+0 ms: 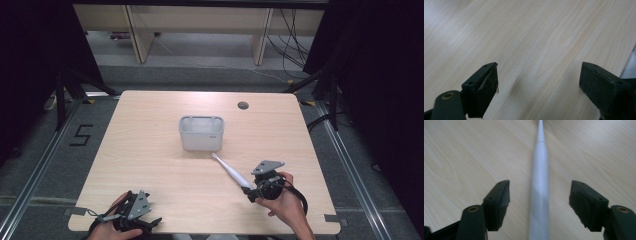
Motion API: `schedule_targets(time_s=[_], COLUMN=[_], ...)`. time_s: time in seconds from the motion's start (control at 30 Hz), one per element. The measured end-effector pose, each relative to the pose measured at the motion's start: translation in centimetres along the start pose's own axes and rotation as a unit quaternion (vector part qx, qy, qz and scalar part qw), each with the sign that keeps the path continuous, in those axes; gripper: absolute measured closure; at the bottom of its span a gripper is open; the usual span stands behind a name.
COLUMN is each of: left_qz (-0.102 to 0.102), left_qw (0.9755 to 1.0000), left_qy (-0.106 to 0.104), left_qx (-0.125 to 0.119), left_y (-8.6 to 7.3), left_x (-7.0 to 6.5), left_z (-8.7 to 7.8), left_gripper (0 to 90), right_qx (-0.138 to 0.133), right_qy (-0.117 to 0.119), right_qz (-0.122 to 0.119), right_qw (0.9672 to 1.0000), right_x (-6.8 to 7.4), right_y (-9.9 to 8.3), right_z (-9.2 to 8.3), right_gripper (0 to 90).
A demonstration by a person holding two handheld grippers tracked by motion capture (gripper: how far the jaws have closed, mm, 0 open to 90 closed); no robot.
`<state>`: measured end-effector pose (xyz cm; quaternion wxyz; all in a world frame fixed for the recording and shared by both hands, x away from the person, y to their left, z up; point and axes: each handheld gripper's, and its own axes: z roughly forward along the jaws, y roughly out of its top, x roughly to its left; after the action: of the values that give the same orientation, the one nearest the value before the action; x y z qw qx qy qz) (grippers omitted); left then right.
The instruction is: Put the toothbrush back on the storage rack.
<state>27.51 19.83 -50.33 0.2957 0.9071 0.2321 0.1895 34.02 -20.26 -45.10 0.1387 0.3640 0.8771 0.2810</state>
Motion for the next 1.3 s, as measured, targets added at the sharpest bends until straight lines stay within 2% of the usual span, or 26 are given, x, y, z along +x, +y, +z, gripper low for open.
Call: schedule_targets(time_s=[0.03, 0.07, 0.17, 0.2, 0.33, 0.5, 0.57, 0.6, 0.77, 0.87, 0.93, 0.97, 1.03, 1.13, 1.17, 1.2, 1.23, 1.3], left_qz=[0.000, 0.000, 0.001, 0.001, 0.001, 0.001, -0.007, 0.003, 0.000, 0.003, -0.004, -0.003, -0.004, 0.005, -0.004, -0.004, 0.004, 0.004], left_qw=[1.0000, 1.0000, 1.0000, 1.0000, 1.0000, 1.0000, 0.9999, 1.0000, 1.0000, 1.0000, 1.0000, 1.0000, 1.0000, 1.0000, 1.0000, 1.0000, 1.0000, 1.0000], left_qy=[0.000, 0.000, 0.000, 0.000, -0.001, -0.001, 0.002, -0.001, 0.001, 0.001, 0.003, 0.003, 0.004, 0.000, 0.004, 0.004, -0.001, -0.001], left_qx=[0.000, 0.000, 0.000, 0.000, 0.000, 0.000, -0.008, 0.001, -0.002, 0.000, -0.007, -0.007, -0.007, 0.000, -0.007, -0.007, -0.001, -0.001], left_y=[0.0, 0.0, 0.0, 0.0, 0.0, 0.0, 0.0, 0.0, 0.0, 0.0, 0.0, 0.0, 0.0, 0.0, 0.0, 0.0, 0.0, 0.0], left_x=[0.0, 0.0, 0.0, 0.0, 0.0, 0.0, -0.1, 0.0, 0.0, 0.0, -0.1, -0.1, -0.1, 0.0, -0.1, -0.1, -0.1, -0.1], left_z=[0.0, 0.0, 0.0, 0.0, 0.0, 0.0, 0.1, 0.0, 0.0, 0.0, 0.1, 0.1, 0.1, -0.1, 0.1, 0.1, -0.1, -0.1], left_gripper=[15.3, 15.2, 15.2, 15.3, 15.2, 15.2, 15.2, 15.2, 15.2, 15.2, 15.2, 15.3, 15.2, 15.2, 15.3, 15.3, 15.3, 15.2], right_qx=[0.005, 0.009, 0.034, 0.039, 0.063, 0.089, 0.099, 0.100, 0.127, 0.141, 0.143, 0.149, 0.151, 0.155, 0.159, 0.159, 0.162, 0.171], right_qy=[-0.003, -0.004, 0.002, 0.002, 0.006, 0.008, 0.007, 0.012, 0.017, 0.021, 0.027, 0.027, 0.028, 0.033, 0.032, 0.033, 0.034, 0.034], right_qz=[-0.010, -0.006, 0.000, -0.013, -0.007, -0.024, -0.029, -0.039, -0.040, -0.029, -0.041, -0.030, -0.035, -0.037, -0.039, -0.038, -0.038, -0.045], right_qw=[0.9999, 0.9999, 0.9994, 0.9991, 0.9979, 0.9957, 0.9946, 0.9941, 0.9910, 0.9893, 0.9886, 0.9880, 0.9876, 0.9868, 0.9861, 0.9859, 0.9854, 0.9836], right_x=[-0.2, -0.3, -0.7, -0.9, -0.8, -1.0, -1.0, -1.2, -1.4, -1.3, -1.4, -1.4, -1.5, -1.5, -1.5, -1.5, -1.5, -1.5], right_y=[0.3, 0.5, 1.3, 1.5, 2.4, 3.4, 3.7, 3.8, 4.3, 4.5, 4.6, 4.6, 4.8, 5.1, 5.2, 5.3, 5.3, 5.5], right_z=[0.3, 0.7, 1.3, 1.8, 2.5, 3.1, 3.4, 3.7, 4.6, 5.0, 5.3, 5.5, 5.8, 6.0, 6.1, 6.2, 6.3, 6.7], right_gripper=[29.7, 28.5, 29.5, 30.2, 33.4, 37.0, 39.0, 39.8, 44.8, 47.2, 48.8, 49.6, 51.4, 54.7, 55.7, 57.0, 57.9, 59.2])
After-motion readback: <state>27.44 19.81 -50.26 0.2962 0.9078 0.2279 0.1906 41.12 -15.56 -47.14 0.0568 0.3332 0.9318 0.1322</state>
